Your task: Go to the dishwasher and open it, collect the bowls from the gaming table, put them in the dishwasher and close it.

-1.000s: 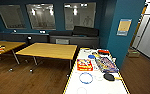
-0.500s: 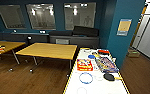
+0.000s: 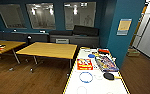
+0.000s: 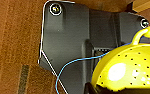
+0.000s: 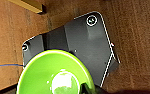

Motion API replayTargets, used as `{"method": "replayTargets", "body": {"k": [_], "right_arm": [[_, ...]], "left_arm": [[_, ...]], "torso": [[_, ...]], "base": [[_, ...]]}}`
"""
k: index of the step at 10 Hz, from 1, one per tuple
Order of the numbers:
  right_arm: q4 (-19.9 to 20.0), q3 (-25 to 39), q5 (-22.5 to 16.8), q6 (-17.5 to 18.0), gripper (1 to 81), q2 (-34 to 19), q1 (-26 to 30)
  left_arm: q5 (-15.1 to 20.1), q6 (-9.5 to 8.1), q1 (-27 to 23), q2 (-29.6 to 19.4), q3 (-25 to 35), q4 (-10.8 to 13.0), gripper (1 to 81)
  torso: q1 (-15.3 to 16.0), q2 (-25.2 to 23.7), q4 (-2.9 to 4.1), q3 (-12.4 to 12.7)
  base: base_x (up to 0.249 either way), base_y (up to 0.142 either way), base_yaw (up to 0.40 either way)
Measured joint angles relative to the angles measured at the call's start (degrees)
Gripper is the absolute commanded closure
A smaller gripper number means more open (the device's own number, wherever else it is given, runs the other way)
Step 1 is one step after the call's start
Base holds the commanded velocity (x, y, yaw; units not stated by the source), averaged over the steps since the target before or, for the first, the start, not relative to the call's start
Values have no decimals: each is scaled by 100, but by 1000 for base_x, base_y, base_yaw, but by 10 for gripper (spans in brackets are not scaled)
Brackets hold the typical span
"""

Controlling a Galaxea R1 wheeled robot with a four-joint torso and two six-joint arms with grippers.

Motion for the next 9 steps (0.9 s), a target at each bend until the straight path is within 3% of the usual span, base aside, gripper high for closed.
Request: {"method": "replayTargets", "body": {"k": [9], "right_arm": [[-10, -457, -11, -2, 811, 413, -85]], "left_arm": [[20, 7, 69, 79, -9, 13, 811]], "torso": [[-17, -9, 0, 7]], "base": [[-128, 0, 0]]}}
